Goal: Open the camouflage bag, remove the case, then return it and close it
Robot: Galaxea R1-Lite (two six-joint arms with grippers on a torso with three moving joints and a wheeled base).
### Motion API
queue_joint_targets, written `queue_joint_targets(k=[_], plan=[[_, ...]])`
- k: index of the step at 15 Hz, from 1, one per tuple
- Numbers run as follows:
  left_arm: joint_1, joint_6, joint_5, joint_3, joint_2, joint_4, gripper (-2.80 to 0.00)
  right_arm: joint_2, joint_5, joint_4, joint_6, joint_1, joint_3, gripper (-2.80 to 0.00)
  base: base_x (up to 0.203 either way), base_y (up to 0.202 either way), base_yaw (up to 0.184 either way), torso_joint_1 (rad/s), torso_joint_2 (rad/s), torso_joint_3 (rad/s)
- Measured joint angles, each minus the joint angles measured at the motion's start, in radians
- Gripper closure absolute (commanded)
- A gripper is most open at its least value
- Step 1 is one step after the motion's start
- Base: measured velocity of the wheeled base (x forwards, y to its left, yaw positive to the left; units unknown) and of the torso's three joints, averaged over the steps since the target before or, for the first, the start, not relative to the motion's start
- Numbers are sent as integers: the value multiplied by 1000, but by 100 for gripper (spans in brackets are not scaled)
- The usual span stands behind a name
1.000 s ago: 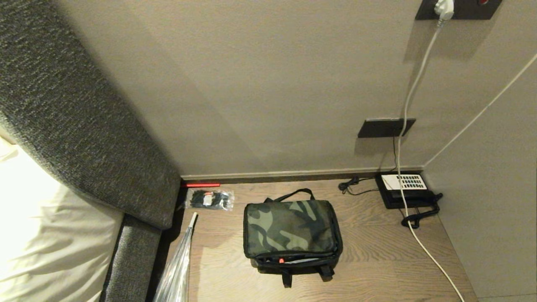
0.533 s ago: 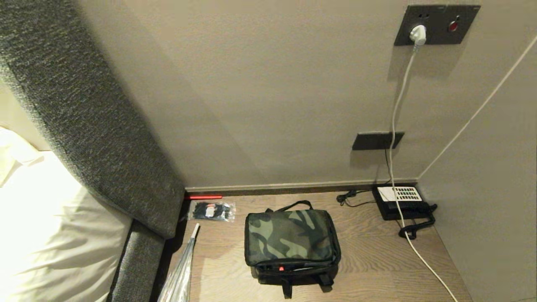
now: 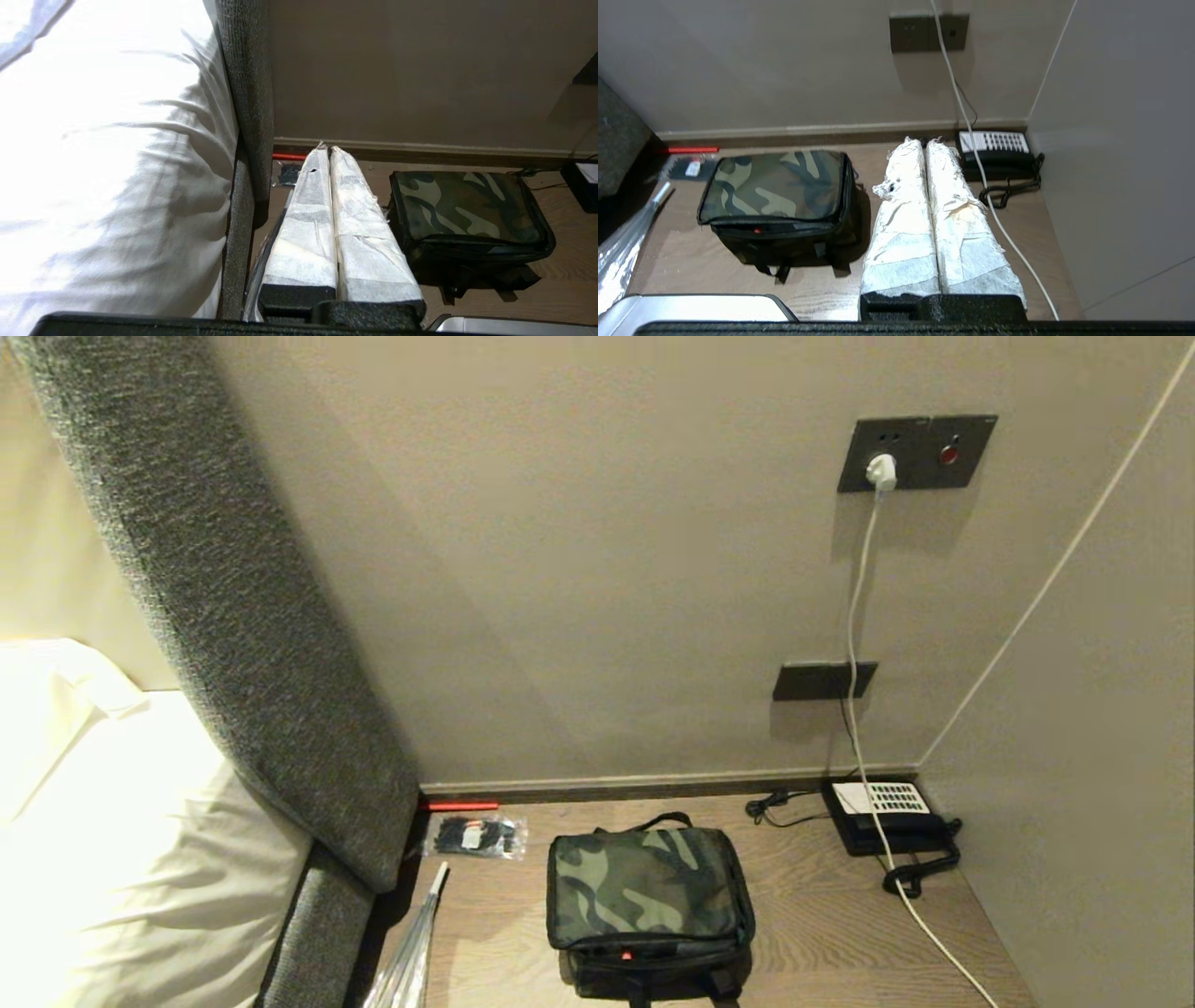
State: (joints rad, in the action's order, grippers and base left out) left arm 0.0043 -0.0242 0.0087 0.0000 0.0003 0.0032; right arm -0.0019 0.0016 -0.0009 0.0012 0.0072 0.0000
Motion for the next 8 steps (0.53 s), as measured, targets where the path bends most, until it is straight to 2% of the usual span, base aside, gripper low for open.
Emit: queue_joint_targets(k=[8], plan=[[0, 0, 0, 0, 0, 0, 0, 0, 0, 0, 0, 0, 0, 0, 0, 0, 0, 2, 5, 202]])
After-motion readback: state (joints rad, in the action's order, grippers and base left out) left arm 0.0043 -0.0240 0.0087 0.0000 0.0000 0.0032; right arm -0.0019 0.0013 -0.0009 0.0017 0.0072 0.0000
